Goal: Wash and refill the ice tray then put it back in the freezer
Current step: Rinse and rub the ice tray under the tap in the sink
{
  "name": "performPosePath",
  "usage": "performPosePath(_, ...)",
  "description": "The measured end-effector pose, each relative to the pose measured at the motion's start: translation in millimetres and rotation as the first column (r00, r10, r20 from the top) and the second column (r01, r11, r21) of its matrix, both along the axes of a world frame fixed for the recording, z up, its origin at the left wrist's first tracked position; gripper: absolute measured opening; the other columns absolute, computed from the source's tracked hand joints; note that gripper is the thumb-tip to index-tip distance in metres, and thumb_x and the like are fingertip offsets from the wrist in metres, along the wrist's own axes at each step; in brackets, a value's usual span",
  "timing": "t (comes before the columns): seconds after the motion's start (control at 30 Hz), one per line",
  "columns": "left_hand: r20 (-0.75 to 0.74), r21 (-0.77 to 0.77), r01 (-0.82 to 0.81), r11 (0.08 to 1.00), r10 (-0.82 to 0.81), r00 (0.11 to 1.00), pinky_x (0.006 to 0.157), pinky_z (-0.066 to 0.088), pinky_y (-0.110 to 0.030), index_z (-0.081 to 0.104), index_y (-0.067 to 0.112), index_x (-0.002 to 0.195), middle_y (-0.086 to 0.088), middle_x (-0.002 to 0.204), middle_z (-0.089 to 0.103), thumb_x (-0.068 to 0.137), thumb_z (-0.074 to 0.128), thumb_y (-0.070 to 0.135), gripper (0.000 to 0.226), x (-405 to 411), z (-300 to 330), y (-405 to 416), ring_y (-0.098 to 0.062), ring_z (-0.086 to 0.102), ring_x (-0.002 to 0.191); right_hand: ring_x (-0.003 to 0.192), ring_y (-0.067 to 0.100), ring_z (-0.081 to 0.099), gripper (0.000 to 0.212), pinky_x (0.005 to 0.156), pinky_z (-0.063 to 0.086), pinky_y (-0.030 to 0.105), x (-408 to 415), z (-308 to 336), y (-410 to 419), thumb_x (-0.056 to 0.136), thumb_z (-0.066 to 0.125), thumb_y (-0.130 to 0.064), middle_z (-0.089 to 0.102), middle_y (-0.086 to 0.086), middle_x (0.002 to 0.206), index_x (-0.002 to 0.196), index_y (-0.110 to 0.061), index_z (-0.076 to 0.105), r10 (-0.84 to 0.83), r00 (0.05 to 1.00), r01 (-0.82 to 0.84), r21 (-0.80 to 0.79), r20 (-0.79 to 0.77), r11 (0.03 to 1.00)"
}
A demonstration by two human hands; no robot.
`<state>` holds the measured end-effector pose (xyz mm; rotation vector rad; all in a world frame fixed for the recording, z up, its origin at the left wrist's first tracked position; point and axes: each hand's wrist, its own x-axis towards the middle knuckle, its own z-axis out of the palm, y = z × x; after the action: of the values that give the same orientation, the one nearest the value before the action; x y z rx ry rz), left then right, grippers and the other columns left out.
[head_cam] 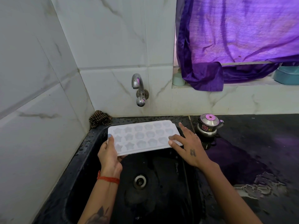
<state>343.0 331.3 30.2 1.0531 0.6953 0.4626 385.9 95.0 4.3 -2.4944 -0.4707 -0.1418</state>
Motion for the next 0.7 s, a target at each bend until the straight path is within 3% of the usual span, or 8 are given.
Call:
performPosePath(0.13, -0.002, 0.01, -0.013, 1.0, 0.013, 1.0, 0.061, 0.055, -0.036, 0.057, 0.021, 0.081, 0.0, 0.081, 0.063, 0.095, 0.053, 0.036, 0.021, -1, 0, 0, -0.014, 0.061, 0.069, 0.145, 0.02, 0.019, 0.048, 0.109, 0.026, 0.054, 4, -3, 2, 0.079, 0.034, -0.066, 0.03, 0.008, 0.154, 0.103, -0.033, 0.06, 0.029, 0.999, -0.034, 0.152, 0.029, 0.988)
performPosePath(0.23, -0.005, 0.006, -0.021, 1.0, 0.021, 1.0, 0.051, 0.055, -0.029, 0.057, 0.021, 0.081, 0.001, 0.081, 0.063, 0.095, 0.053, 0.036, 0.021, 0, -1, 1, -0.013, 0.061, 0.069, 0.145, 0.019, 0.02, 0.04, 0.109, 0.027, 0.053, 3, 2, 6, 0.081, 0.039, -0.063, 0.031, 0.007, 0.153, 0.1, -0.035, 0.06, 0.059, 0.995, -0.073, 0.174, 0.085, 0.982)
performPosePath(0.47, -0.002, 0.011, -0.006, 1.0, 0.006, 1.0, 0.061, 0.053, -0.034, 0.056, 0.019, 0.08, -0.001, 0.08, 0.063, 0.095, 0.053, 0.034, 0.021, -1, 3, -3, -0.015, 0.06, 0.068, 0.147, 0.019, 0.007, 0.06, 0.117, 0.01, 0.052, -5, 13, 19, 0.071, 0.028, -0.076, 0.012, -0.001, 0.16, 0.105, -0.044, 0.066, 0.109, 0.994, -0.108, 0.055, -0.01, 0.993)
performPosePath(0.53, -0.005, 0.018, -0.005, 1.0, 0.005, 1.0, 0.059, 0.054, -0.033, 0.057, 0.019, 0.081, -0.001, 0.08, 0.063, 0.095, 0.054, 0.035, 0.021, -1, 2, -1, -0.015, 0.061, 0.068, 0.148, 0.019, 0.005, 0.055, 0.118, 0.009, 0.049, -5, 13, 19, 0.073, 0.033, -0.075, 0.013, -0.001, 0.16, 0.104, -0.044, 0.067, 0.123, 0.992, -0.119, 0.077, -0.039, 0.99)
performPosePath(0.63, -0.011, 0.021, -0.007, 1.0, 0.007, 1.0, 0.059, 0.053, -0.033, 0.057, 0.019, 0.08, -0.001, 0.08, 0.063, 0.095, 0.054, 0.036, 0.022, -1, 0, -1, -0.015, 0.061, 0.068, 0.148, 0.02, 0.002, 0.03, 0.115, 0.008, 0.035, -5, 12, 18, 0.084, 0.054, -0.06, 0.016, 0.0, 0.159, 0.095, -0.037, 0.068, 0.135, 0.989, -0.127, 0.117, -0.061, 0.985)
performPosePath(0.7, -0.018, 0.021, -0.002, 1.0, 0.002, 1.0, 0.057, 0.053, -0.032, 0.057, 0.019, 0.081, 0.0, 0.081, 0.064, 0.095, 0.054, 0.036, 0.022, 0, 0, -2, -0.015, 0.061, 0.068, 0.147, 0.021, 0.005, 0.028, 0.111, 0.011, 0.03, -6, 12, 16, 0.085, 0.056, -0.055, 0.019, 0.0, 0.158, 0.091, -0.03, 0.068, 0.126, 0.991, -0.12, 0.113, -0.045, 0.986)
